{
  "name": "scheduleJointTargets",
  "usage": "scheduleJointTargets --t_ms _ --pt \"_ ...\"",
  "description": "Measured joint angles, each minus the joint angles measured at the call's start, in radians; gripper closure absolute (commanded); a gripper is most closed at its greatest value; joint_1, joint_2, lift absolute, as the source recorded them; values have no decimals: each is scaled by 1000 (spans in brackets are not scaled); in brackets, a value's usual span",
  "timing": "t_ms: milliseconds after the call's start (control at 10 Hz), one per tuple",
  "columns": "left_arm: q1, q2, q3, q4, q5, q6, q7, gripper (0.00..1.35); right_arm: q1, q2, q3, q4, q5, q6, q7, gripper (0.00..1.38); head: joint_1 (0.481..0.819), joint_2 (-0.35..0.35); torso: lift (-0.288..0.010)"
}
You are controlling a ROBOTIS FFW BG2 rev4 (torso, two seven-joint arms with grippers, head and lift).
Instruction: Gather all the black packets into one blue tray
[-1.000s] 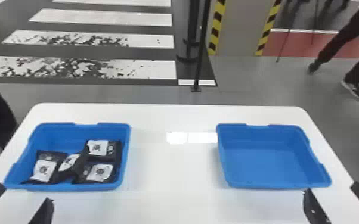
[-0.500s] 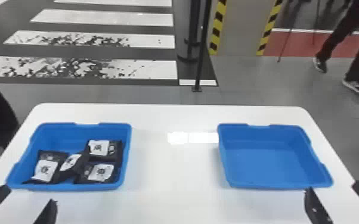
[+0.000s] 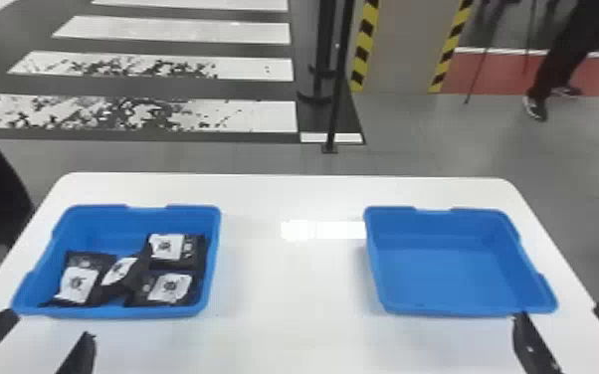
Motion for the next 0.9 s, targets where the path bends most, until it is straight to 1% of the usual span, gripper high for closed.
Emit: scheduleJointTargets --t_ms 300,900 --pt "2 -6 5 0 0 0 3 190 7 0 0 -6 -3 0 -5 176 695 -53 -110" --pt "2 -7 5 0 -2 3 3 190 10 0 0 -8 2 0 -7 176 695 -52 -110"
